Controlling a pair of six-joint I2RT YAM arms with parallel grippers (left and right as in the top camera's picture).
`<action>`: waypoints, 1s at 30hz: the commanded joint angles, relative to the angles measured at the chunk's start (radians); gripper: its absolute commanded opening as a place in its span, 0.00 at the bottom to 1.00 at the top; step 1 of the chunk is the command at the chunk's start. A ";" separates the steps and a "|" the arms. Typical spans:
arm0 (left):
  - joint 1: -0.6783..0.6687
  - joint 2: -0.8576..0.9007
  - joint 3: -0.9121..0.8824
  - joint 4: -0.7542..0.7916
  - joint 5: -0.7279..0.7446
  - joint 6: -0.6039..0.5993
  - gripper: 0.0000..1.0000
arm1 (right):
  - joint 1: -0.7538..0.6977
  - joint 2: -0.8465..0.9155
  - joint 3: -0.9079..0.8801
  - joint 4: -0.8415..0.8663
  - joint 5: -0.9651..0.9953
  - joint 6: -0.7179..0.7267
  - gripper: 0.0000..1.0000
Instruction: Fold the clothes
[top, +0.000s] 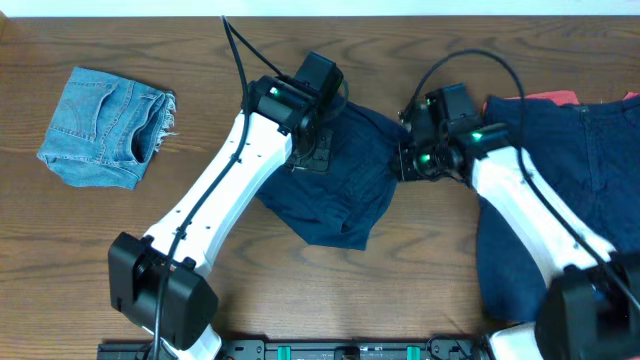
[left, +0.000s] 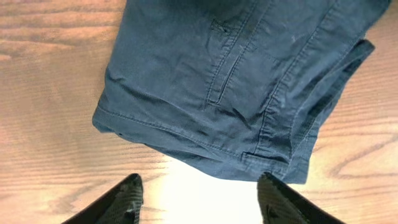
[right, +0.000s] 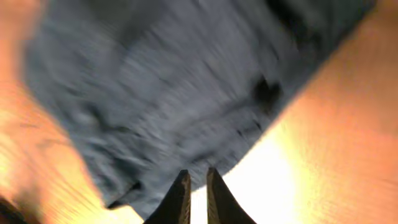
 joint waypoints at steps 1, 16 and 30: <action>0.006 0.007 -0.044 0.023 -0.012 0.014 0.38 | 0.043 -0.010 0.003 0.041 0.009 0.006 0.05; 0.003 0.007 -0.528 0.583 0.371 0.013 0.24 | 0.029 0.365 0.002 0.135 0.173 0.109 0.01; 0.014 -0.009 -0.549 0.351 0.431 0.001 0.19 | 0.002 0.297 0.003 0.048 0.090 0.053 0.01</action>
